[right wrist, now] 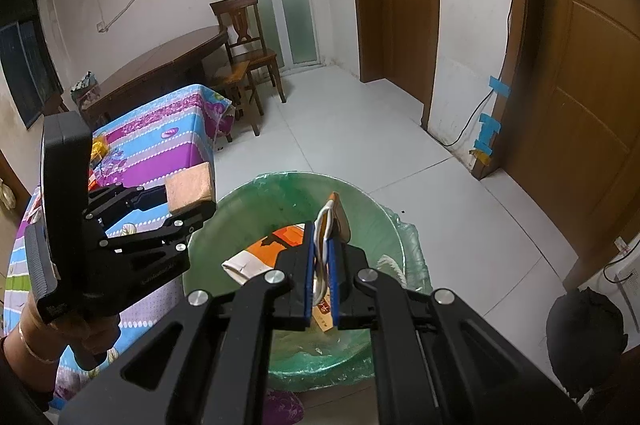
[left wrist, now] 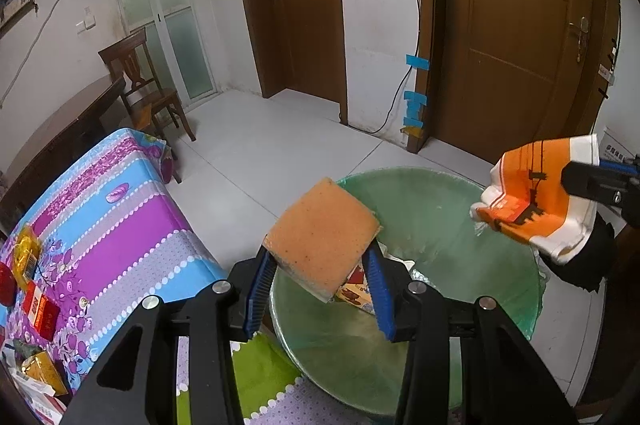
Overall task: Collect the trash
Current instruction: 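Carry the sponge and wrapper to the green bin and release the wrapper, then swing both tools back from the bin toward the table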
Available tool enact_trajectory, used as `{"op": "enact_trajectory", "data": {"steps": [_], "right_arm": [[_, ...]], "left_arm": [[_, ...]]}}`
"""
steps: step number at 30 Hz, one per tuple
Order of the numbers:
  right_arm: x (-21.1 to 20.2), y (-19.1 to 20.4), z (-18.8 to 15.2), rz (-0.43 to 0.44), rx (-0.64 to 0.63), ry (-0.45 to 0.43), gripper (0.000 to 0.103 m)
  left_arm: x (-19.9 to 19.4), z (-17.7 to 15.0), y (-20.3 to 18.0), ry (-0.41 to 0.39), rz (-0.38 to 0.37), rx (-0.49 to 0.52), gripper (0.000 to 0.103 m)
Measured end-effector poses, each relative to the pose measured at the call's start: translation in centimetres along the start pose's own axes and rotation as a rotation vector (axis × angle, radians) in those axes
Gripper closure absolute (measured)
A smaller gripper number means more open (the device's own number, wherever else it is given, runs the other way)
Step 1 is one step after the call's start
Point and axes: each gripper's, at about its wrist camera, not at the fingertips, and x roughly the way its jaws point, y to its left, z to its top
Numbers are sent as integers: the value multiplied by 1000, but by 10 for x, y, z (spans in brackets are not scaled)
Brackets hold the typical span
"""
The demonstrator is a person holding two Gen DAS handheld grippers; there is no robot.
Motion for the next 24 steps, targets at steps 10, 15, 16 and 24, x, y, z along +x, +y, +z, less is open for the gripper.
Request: {"op": "enact_trajectory", "data": {"steps": [10,15,16,24], "right_arm": [[7,-4,0,-40,-8,5,76],[2,-11,-4,-39,14,-2,76],[2,-10,-4,-37,16,-3,76],[-7,6,-16,41,43,-106,70]], "left_arm": [[7,3,4,10,-72,-11,23],[7,-6,11,19,-55,-37,23],[5,-9,14,14,-50,-50,23],[-35,-46,50,-68,63,-129,23]]}}
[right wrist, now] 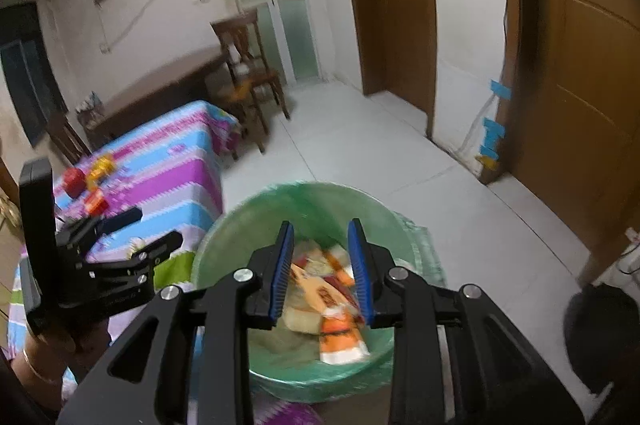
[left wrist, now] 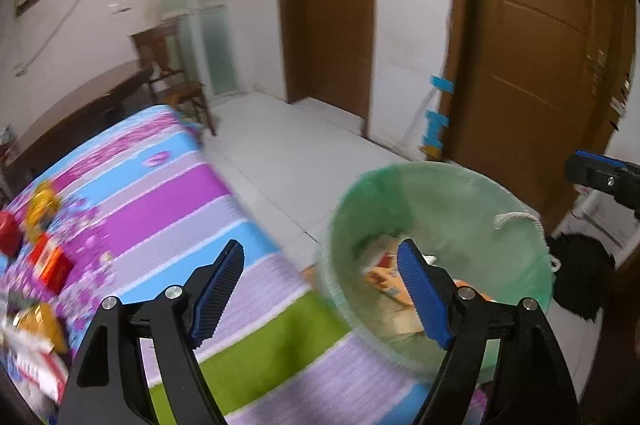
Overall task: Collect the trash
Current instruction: 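Swing both tools back from the bin toward the table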
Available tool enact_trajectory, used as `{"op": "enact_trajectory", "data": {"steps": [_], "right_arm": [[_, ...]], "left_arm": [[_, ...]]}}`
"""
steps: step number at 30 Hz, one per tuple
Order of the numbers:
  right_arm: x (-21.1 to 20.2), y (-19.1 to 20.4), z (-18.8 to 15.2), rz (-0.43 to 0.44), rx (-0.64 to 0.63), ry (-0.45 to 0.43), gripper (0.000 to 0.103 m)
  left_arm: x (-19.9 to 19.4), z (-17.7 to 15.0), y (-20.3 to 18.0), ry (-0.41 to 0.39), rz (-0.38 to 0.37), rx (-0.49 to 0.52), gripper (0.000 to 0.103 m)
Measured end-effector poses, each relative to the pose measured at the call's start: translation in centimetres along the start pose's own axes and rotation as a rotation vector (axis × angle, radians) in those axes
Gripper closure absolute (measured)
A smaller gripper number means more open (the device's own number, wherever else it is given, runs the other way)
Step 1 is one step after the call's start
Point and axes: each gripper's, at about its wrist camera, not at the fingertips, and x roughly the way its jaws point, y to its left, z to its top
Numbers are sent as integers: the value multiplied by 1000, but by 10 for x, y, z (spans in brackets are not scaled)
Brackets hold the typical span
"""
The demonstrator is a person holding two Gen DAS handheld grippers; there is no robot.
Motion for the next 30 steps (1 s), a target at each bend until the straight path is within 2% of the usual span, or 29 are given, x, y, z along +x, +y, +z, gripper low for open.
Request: {"op": "enact_trajectory", "data": {"steps": [2,4,6,9,13,16,20,22,23,24,26,27,29,30], "right_arm": [[-5,14,-5,7,-16,-67,60],[-14,34,-16,29,-40,-166,45],[-21,53,-24,46,-59,-260,36],[-27,86,-37,89,-106,-366,32],[-22,132,-44,165,-198,-415,31],[-14,165,-46,224,-298,-413,27],[4,216,-50,388,-497,-337,24],[12,236,-51,453,-582,-291,22],[19,248,-50,507,-636,-252,22],[24,258,-50,549,-683,-222,22],[31,278,-52,623,-780,-165,22],[32,288,-54,641,-828,-146,21],[34,305,-62,686,-938,-100,14],[37,315,-66,702,-978,-78,9]], "left_arm": [[-15,-13,18,-29,49,-35,23],[-27,-23,36,-43,89,-69,22],[-44,-36,61,-60,123,-125,18],[-72,-56,98,-84,168,-212,17],[-112,-85,147,-111,223,-322,16],[-147,-107,184,-139,282,-399,14],[-199,-142,249,-175,369,-538,11],[-217,-158,280,-167,367,-591,10],[-222,-165,294,-155,335,-600,10],[-225,-170,306,-136,290,-593,10],[-226,-184,331,-52,161,-513,10],[-226,-188,337,-28,139,-465,10],[-224,-195,344,21,129,-291,10],[-221,-196,343,44,126,-236,10]]}}
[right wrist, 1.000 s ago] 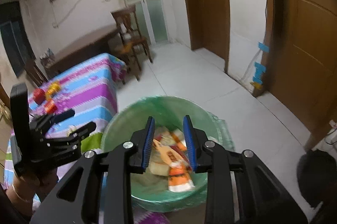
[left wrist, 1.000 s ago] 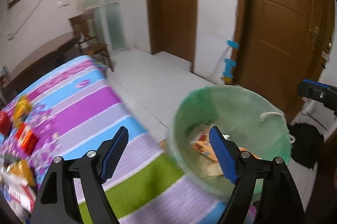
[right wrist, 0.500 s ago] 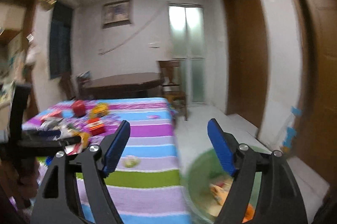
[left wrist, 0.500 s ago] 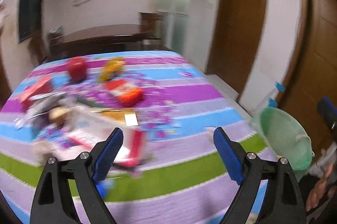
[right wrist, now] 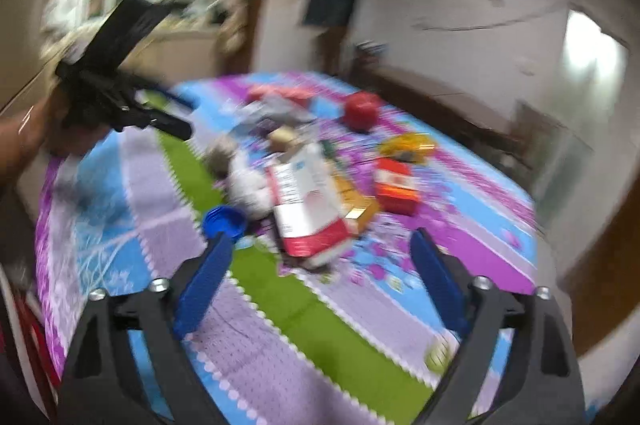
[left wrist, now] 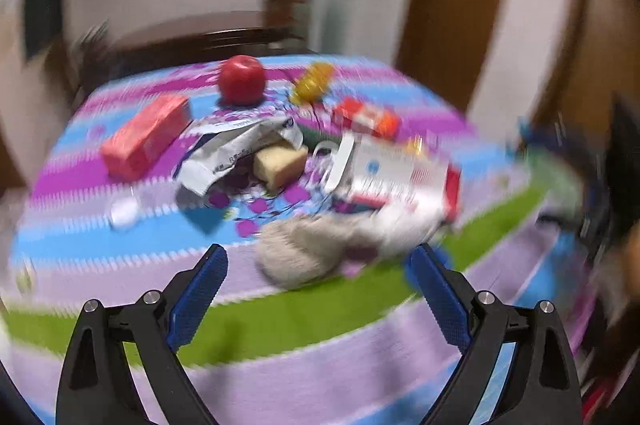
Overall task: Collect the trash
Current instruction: 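Swing both tools back from the bin toward the table, then grasp the white medicine box with the right tool while left grasps the beige cloth, then carry the white medicine box and beige cloth over the green bin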
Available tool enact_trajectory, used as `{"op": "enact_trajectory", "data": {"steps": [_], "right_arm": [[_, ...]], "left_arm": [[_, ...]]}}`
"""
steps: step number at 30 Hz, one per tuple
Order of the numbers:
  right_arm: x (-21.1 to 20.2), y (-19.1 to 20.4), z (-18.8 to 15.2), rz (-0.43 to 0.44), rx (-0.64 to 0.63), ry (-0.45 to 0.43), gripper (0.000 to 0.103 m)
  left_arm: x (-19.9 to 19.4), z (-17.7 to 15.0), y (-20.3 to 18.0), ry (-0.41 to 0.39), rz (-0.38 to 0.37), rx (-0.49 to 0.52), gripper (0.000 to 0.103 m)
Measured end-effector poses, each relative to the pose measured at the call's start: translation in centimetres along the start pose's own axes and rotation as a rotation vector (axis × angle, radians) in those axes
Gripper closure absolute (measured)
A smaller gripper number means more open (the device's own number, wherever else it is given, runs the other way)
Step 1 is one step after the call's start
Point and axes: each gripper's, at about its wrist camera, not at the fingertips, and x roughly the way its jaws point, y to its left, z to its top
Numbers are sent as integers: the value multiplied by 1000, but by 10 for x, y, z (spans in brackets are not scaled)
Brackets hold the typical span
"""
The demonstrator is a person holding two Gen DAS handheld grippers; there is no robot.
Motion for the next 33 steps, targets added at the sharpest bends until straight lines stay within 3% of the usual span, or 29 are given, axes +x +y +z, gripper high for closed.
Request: {"op": "enact_trajectory", "data": {"steps": [5,11,17,18,19,22,29,33], "right_arm": [[45,17,14,38,-186,96,8],[81,14,22,63,-225,161,11],[102,12,19,47,-263,229,38],[106,13,17,37,-264,231,48],[107,14,16,33,-273,226,51],[100,17,15,41,-248,206,54],[50,24,13,54,-118,123,55],[21,24,11,18,-7,91,55]], "left_arm": [[25,1,-8,87,-80,288,10],[59,5,-2,127,-129,367,12],[77,6,-3,150,-164,386,31],[81,8,-4,153,-164,381,36],[83,9,-3,150,-180,363,50],[78,10,-4,130,-177,354,56],[34,-5,-8,71,-143,310,56],[1,-9,-7,33,-107,240,56]]}}
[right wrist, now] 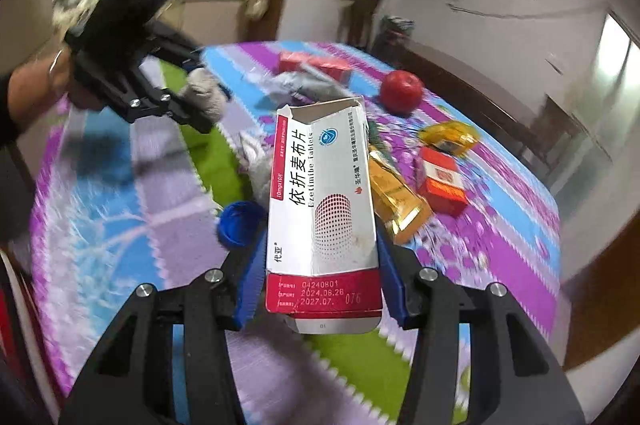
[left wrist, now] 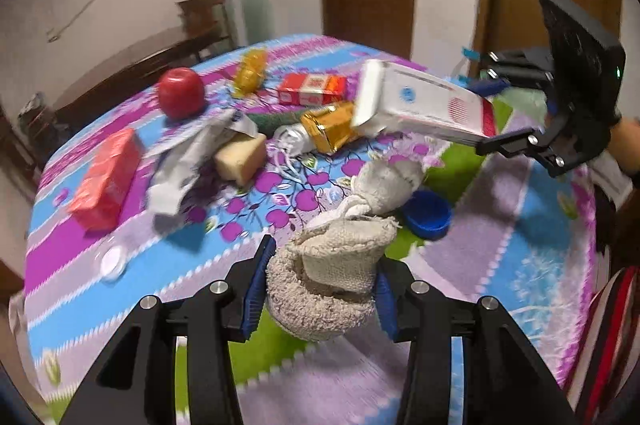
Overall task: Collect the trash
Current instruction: 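Carry the white medicine box and beige cloth over the green bin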
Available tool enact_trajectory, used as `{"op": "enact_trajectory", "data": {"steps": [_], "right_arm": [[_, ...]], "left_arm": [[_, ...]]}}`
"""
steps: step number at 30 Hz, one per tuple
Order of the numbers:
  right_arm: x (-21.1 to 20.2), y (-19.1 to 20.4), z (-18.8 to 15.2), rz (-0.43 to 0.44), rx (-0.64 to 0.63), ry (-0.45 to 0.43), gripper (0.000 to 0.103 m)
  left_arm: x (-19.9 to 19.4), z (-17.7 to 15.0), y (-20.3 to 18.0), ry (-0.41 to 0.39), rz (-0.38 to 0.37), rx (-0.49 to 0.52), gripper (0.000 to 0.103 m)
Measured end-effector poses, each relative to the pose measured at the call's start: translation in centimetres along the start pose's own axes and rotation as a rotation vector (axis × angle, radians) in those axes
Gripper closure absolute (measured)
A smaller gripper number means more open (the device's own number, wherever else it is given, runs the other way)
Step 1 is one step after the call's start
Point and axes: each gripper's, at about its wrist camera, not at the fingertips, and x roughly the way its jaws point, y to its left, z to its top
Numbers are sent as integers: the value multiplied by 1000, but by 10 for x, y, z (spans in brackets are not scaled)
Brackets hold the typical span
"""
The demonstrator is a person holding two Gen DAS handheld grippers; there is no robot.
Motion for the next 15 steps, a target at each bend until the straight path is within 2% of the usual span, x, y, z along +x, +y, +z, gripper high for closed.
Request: {"op": "enact_trajectory", "data": {"steps": [4,8,11,13,15], "right_arm": [[-28,-6,-9,-44,196,-35,55],[-48,-11,-20,-77,339,-95,55],[-63,-17,-26,-106,435,-147,55],[-70,-20,-30,-133,492,-175,55],[-78,-23,-34,-156,551,-203,55]], "left_arm": [[-29,4,-11,-38,96,-103,56],[-53,16,-29,-104,172,-176,56],[-58,31,-43,-138,187,-250,56],[-54,42,-54,-148,252,-271,56],[-47,53,-65,-156,283,-285,56]]}}
